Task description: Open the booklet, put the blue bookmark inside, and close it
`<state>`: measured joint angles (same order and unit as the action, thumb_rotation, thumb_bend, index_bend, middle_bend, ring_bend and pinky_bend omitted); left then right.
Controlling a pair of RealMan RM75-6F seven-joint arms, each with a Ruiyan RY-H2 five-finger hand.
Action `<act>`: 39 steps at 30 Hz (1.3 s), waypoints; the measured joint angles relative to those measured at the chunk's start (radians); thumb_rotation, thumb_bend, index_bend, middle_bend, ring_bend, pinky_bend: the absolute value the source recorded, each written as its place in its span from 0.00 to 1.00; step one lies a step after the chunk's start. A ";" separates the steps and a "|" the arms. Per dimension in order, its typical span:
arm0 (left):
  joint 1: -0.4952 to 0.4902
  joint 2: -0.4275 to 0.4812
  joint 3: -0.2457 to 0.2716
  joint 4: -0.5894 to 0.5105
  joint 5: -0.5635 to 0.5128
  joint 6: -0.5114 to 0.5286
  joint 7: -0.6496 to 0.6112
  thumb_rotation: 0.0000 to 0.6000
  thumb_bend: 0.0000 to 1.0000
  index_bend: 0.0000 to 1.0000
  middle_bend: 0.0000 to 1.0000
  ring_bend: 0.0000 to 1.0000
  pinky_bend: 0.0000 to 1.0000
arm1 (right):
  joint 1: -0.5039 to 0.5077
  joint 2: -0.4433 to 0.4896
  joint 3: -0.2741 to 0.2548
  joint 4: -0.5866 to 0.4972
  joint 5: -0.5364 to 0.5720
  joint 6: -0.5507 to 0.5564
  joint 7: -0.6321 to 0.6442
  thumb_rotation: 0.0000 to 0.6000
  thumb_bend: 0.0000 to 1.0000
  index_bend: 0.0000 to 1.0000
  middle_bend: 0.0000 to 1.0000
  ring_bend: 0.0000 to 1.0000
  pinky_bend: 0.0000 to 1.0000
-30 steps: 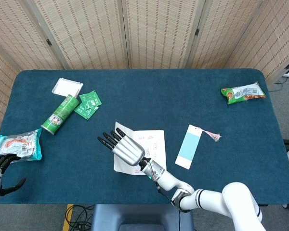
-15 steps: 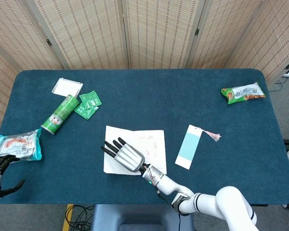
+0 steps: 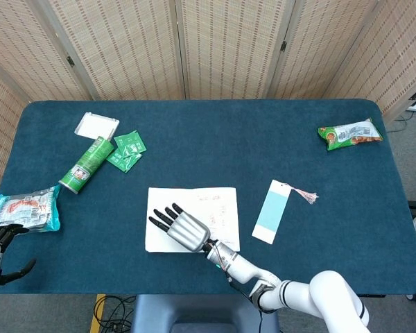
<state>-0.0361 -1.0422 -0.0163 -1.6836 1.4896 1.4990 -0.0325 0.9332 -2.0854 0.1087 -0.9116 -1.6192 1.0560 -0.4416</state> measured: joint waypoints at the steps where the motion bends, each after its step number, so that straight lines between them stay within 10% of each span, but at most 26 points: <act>1: 0.000 0.001 0.000 0.000 0.000 0.000 -0.001 1.00 0.24 0.32 0.26 0.21 0.25 | 0.000 0.005 0.002 -0.004 -0.002 0.008 0.006 1.00 0.00 0.00 0.09 0.20 0.27; 20: -0.001 0.005 -0.004 0.000 0.004 0.003 -0.010 1.00 0.24 0.32 0.26 0.21 0.25 | -0.069 0.388 -0.020 -0.301 -0.031 0.080 0.063 1.00 0.00 0.10 0.22 0.22 0.33; 30: -0.006 0.006 -0.007 -0.016 -0.002 -0.005 0.013 1.00 0.24 0.32 0.26 0.21 0.25 | -0.093 0.701 -0.156 -0.463 -0.090 -0.020 0.185 1.00 0.00 0.19 0.26 0.26 0.35; 39: -0.010 0.009 -0.009 -0.035 -0.009 -0.014 0.032 1.00 0.24 0.32 0.26 0.21 0.25 | -0.078 0.804 -0.270 -0.430 -0.197 -0.093 0.294 1.00 0.00 0.23 0.26 0.26 0.35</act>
<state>-0.0466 -1.0328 -0.0252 -1.7181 1.4806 1.4852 -0.0002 0.8548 -1.2809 -0.1613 -1.3411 -1.8157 0.9631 -0.1479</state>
